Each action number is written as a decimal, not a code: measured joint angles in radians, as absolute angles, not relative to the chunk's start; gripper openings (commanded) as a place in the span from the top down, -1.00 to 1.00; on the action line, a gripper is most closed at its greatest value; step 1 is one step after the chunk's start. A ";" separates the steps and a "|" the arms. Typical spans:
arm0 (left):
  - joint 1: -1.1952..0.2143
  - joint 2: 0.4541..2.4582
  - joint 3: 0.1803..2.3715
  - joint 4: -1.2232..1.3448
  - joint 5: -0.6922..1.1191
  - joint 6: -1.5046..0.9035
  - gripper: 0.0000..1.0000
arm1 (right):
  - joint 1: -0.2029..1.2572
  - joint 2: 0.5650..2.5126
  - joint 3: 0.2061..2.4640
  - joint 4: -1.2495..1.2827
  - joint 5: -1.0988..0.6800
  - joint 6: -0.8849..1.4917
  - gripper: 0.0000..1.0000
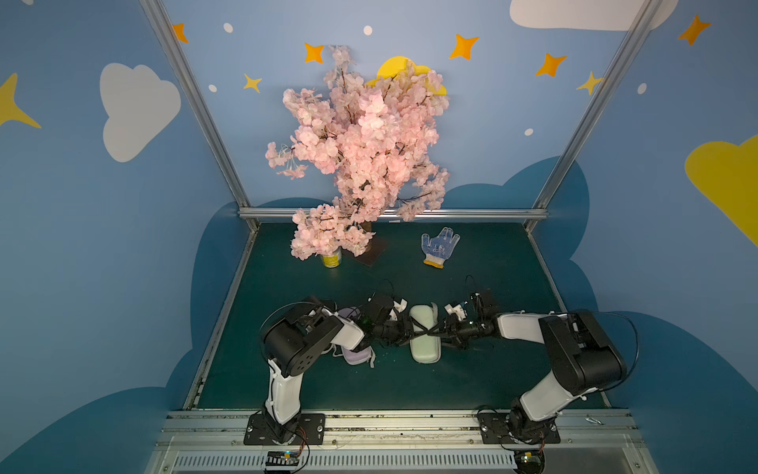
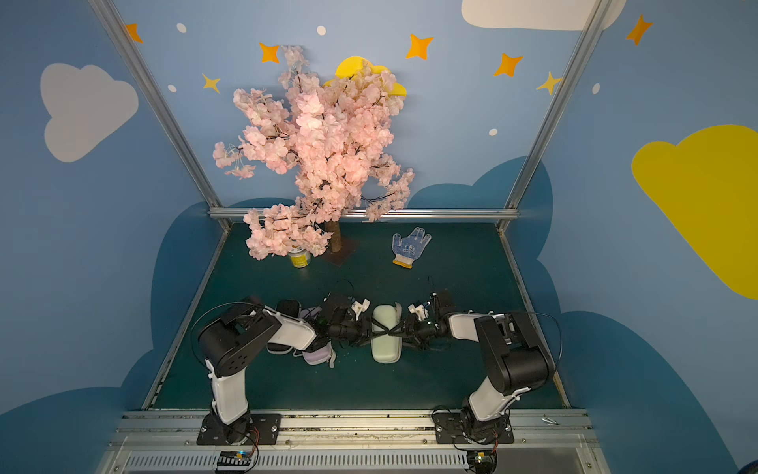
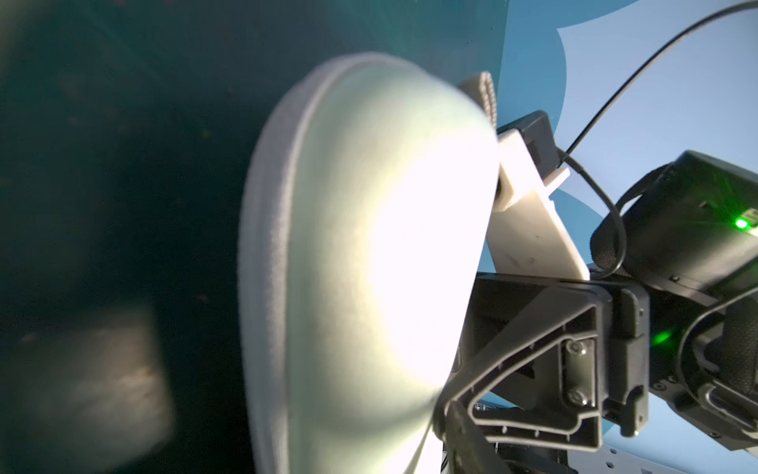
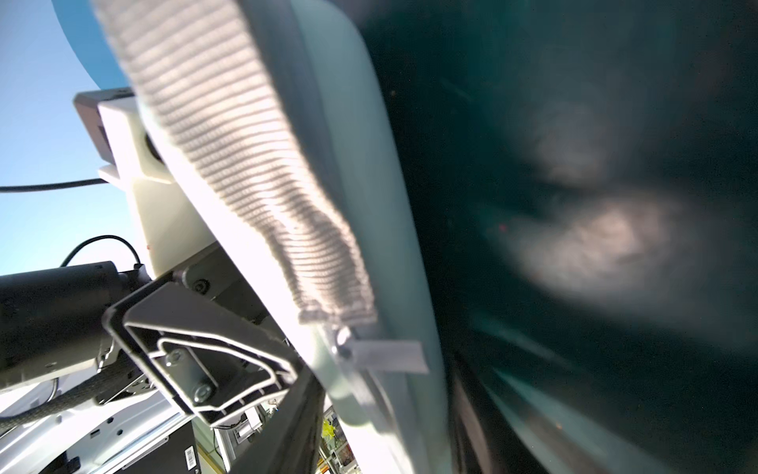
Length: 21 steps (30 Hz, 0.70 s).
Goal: Put umbrellas into zippered umbrella sleeves
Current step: Close the umbrella sleeve at the center of the board, then move the umbrella sleeve at the center of the board.
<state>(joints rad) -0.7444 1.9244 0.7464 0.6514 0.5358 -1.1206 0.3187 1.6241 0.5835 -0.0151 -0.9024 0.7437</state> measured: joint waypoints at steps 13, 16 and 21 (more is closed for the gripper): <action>-0.729 1.913 0.814 0.492 0.531 -1.031 -0.06 | 0.264 1.480 0.594 -0.205 -0.804 0.664 -0.35; -0.729 1.913 0.832 0.457 0.531 -1.017 -0.09 | 0.223 1.418 0.623 -0.289 -0.754 0.591 -0.35; -0.734 1.909 0.875 0.372 0.525 -0.989 -0.08 | 0.247 1.457 0.639 -0.311 -0.729 0.570 -0.26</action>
